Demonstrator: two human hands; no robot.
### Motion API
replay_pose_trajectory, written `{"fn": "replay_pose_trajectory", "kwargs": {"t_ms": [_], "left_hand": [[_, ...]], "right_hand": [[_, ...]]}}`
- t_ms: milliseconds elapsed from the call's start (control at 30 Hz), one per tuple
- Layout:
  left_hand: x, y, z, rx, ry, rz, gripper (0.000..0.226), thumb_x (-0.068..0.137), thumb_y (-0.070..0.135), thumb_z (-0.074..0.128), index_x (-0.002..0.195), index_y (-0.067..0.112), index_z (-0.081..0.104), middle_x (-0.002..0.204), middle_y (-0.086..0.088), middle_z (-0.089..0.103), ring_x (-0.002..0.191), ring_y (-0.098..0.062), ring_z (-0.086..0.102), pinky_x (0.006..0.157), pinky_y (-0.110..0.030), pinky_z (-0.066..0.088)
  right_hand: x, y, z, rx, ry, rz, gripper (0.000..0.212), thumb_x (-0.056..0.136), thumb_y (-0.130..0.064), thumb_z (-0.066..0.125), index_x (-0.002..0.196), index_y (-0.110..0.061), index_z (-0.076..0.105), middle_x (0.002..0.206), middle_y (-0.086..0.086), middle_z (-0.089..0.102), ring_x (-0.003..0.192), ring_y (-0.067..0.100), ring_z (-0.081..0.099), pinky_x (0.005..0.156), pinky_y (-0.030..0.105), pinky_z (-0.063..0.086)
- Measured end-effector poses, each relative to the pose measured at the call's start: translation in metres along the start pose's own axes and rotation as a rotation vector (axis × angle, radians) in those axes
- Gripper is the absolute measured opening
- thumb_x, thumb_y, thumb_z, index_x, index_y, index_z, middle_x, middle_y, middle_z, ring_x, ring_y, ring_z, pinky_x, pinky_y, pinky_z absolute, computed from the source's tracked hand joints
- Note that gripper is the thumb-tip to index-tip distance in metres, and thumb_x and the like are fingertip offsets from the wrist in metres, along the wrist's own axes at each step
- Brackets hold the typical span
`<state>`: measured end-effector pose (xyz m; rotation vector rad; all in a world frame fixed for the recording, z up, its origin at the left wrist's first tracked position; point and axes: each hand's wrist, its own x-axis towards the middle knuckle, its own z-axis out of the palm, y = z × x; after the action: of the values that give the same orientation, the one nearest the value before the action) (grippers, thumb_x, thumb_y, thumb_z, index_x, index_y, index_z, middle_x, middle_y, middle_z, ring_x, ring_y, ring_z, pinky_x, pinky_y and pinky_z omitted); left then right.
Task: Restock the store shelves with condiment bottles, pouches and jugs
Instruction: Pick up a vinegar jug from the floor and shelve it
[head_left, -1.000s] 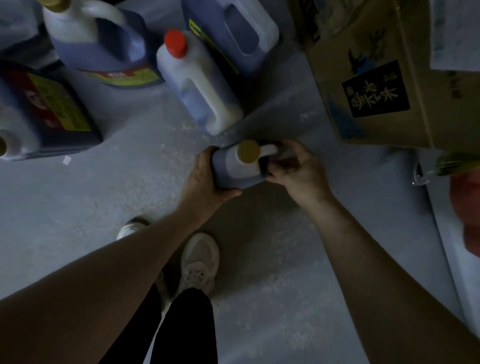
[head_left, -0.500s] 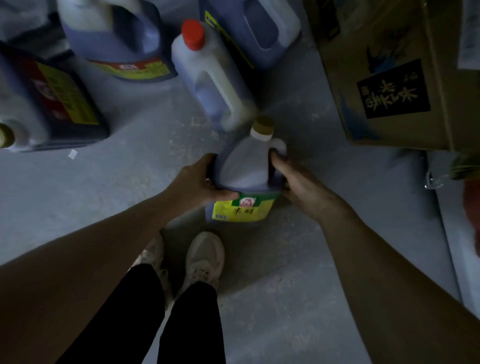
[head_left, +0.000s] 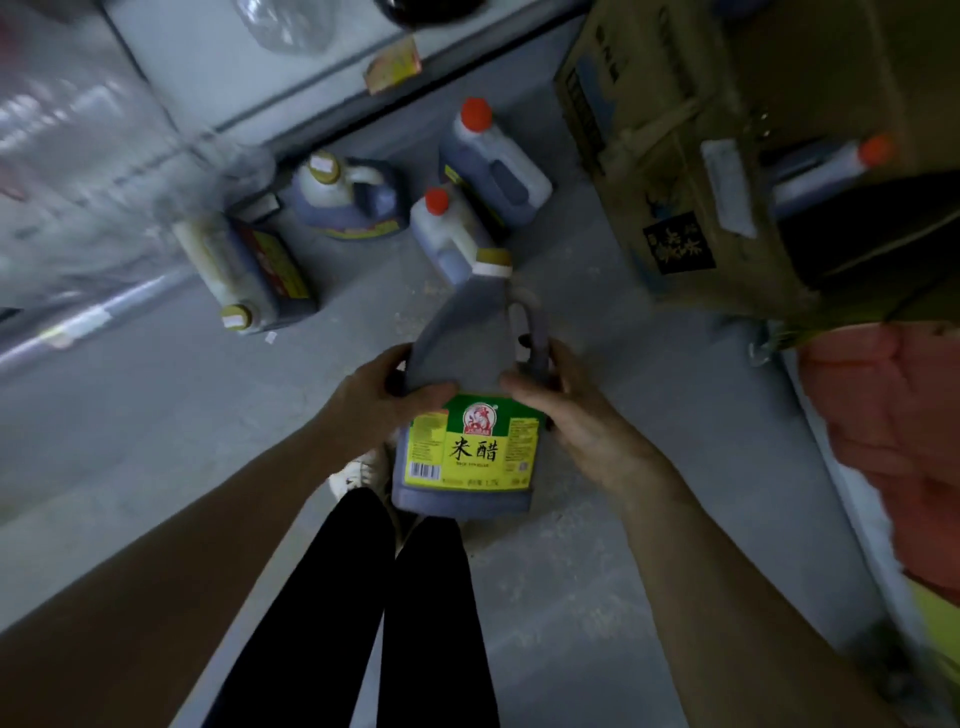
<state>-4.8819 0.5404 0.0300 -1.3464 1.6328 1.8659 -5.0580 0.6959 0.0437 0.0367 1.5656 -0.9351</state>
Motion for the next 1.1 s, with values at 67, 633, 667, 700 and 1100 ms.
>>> {"fn": "replay_pose_trajectory", "kwargs": {"t_ms": [67, 633, 667, 700, 1100], "left_hand": [[-0.024, 0.035, -0.016, 0.0, 0.042, 0.038, 0.075, 0.053, 0.07, 0.07, 0.119, 0.036, 0.062, 0.105, 0.003, 0.074, 0.1, -0.017, 0.07, 0.093, -0.049, 0.053], [-0.268, 0.273, -0.166, -0.126, 0.098, 0.314, 0.083, 0.054, 0.075, 0.074, 0.125, 0.032, 0.06, 0.11, 0.001, 0.075, 0.098, -0.018, 0.072, 0.096, -0.042, 0.055], [-0.28, 0.281, -0.173, -0.135, 0.108, 0.321, 0.078, 0.054, 0.075, 0.074, 0.12, 0.034, 0.061, 0.107, 0.0, 0.075, 0.099, -0.02, 0.072, 0.098, -0.044, 0.053], [-0.291, 0.285, -0.179, -0.159, 0.119, 0.328, 0.073, 0.054, 0.075, 0.075, 0.114, 0.037, 0.061, 0.104, 0.001, 0.076, 0.097, -0.021, 0.073, 0.098, -0.046, 0.053], [-0.457, 0.36, -0.262, -0.132, 0.293, 0.645, 0.081, 0.058, 0.066, 0.079, 0.119, 0.016, 0.062, 0.096, 0.002, 0.078, 0.089, -0.013, 0.074, 0.082, -0.033, 0.057]], "right_hand": [[-0.028, -0.031, 0.006, 0.008, -0.008, -0.056, 0.062, 0.076, -0.02, 0.085, 0.13, -0.028, 0.055, 0.123, 0.007, 0.07, 0.121, 0.028, 0.063, 0.106, 0.051, 0.048], [-0.27, -0.301, 0.119, -0.075, 0.015, -0.428, 0.049, 0.083, -0.011, 0.079, 0.124, -0.031, 0.061, 0.119, 0.006, 0.072, 0.108, 0.027, 0.071, 0.092, 0.048, 0.057], [-0.28, -0.313, 0.125, -0.095, 0.01, -0.451, 0.053, 0.083, -0.014, 0.08, 0.129, -0.03, 0.059, 0.121, 0.004, 0.072, 0.109, 0.026, 0.07, 0.093, 0.048, 0.057], [-0.29, -0.323, 0.13, -0.111, 0.006, -0.47, 0.058, 0.081, -0.017, 0.082, 0.132, -0.03, 0.058, 0.122, 0.003, 0.072, 0.109, 0.024, 0.07, 0.091, 0.045, 0.058], [-0.432, -0.439, 0.216, -0.306, -0.103, -0.809, 0.076, 0.063, -0.005, 0.091, 0.121, -0.035, 0.053, 0.106, 0.0, 0.074, 0.094, 0.021, 0.075, 0.067, 0.031, 0.061]]}}
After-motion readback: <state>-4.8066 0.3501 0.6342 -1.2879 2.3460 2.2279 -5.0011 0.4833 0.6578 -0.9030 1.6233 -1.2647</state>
